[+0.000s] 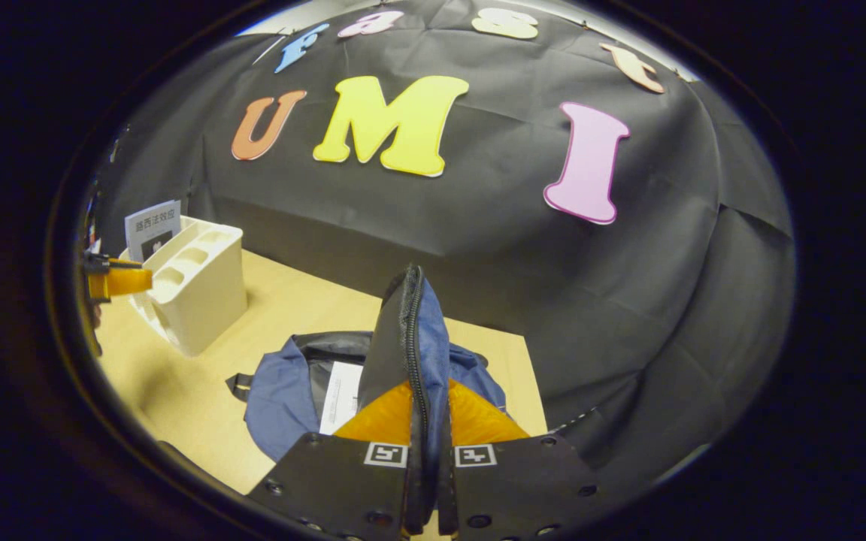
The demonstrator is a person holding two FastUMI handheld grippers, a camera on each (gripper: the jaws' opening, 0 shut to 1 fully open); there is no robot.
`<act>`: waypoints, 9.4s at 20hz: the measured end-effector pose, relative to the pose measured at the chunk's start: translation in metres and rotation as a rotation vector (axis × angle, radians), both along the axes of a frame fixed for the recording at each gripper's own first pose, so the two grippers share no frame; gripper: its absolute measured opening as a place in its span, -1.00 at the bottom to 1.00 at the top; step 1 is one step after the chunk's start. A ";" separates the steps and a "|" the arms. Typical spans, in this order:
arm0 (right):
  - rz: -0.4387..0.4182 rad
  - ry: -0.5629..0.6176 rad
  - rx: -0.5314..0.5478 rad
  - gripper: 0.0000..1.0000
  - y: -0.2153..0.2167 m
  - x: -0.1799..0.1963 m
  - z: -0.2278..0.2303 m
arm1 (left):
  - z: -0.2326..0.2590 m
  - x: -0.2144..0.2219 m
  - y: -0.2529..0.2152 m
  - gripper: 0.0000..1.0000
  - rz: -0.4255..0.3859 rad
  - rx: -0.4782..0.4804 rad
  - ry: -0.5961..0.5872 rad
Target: Open the schoolbag, grab two books from the bookshelf and put them into the schoolbag.
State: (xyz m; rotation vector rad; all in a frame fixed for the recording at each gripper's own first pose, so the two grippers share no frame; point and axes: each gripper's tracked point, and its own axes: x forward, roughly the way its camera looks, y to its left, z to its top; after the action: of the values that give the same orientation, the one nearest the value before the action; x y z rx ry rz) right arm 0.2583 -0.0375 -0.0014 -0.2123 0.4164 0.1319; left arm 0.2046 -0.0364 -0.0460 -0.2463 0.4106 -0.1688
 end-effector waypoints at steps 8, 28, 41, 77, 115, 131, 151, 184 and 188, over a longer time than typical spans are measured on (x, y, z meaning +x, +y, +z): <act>0.004 0.013 -0.004 -0.83 -0.003 0.001 -0.012 | 0.036 0.021 0.098 0.94 0.104 0.129 -0.022; 0.060 0.014 -0.035 -0.84 0.012 -0.001 -0.037 | -0.018 0.114 0.232 0.89 0.131 0.359 0.499; 0.061 0.028 -0.034 -0.84 0.013 -0.006 -0.052 | -0.041 0.103 0.211 -0.02 0.055 0.262 0.660; -0.013 0.084 -0.074 -0.84 0.034 -0.030 -0.066 | -0.049 -0.183 0.229 -0.17 0.198 -0.648 0.305; 0.035 -0.051 -0.040 -0.84 0.012 0.003 0.024 | 0.006 0.015 -0.147 -0.18 -0.206 -0.832 0.309; 0.048 -0.123 0.106 -0.84 0.024 0.000 0.052 | -0.064 0.051 -0.238 -0.15 -0.151 -0.697 0.279; 0.061 -0.132 0.156 -0.84 0.029 -0.009 0.039 | -0.101 0.068 -0.324 0.17 -0.158 -0.535 0.240; -0.181 -0.190 0.245 0.79 0.023 -0.170 -0.008 | 0.005 -0.147 0.011 0.92 0.096 0.133 -0.193; -0.200 -0.262 0.250 0.97 0.016 -0.224 0.005 | 0.012 -0.193 0.027 0.94 0.105 0.125 -0.229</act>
State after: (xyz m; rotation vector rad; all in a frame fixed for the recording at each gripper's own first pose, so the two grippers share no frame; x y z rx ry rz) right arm 0.0345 -0.0218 0.0033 0.0591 0.1561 -0.0407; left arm 0.0120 -0.0095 -0.0337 -0.1232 0.1794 -0.0671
